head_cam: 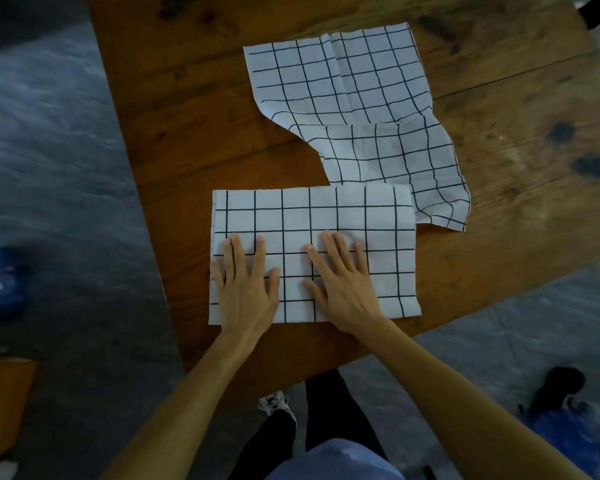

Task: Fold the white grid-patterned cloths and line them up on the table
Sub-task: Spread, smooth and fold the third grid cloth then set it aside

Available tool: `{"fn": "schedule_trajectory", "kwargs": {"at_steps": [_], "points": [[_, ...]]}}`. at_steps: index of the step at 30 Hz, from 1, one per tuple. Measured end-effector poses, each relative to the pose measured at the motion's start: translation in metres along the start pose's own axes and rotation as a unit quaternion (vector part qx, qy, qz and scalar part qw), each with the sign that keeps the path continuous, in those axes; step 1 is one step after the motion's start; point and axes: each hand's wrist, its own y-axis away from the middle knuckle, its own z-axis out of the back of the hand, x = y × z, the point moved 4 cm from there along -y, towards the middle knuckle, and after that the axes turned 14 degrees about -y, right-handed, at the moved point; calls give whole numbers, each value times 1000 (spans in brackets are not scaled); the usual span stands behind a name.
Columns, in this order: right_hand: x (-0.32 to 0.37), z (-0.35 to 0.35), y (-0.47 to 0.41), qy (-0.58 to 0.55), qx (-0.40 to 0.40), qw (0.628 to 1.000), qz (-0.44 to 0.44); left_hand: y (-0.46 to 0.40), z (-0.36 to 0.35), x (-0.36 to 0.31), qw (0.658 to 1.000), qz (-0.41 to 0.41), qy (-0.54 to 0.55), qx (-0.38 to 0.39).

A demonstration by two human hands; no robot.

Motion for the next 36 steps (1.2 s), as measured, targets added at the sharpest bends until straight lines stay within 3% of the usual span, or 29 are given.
{"fn": "schedule_trajectory", "kwargs": {"at_steps": [6,28,36], "points": [[-1,-1,0,2,-12,1000,2,4,4,-13,998,-67,14,-14],[-7,-4,-4,-4,-20,1000,-1,3,-4,0,1000,-27,-11,4],[-70,22,39,-5,-39,995,-94,3,-4,0,1000,-28,-13,6]]}}
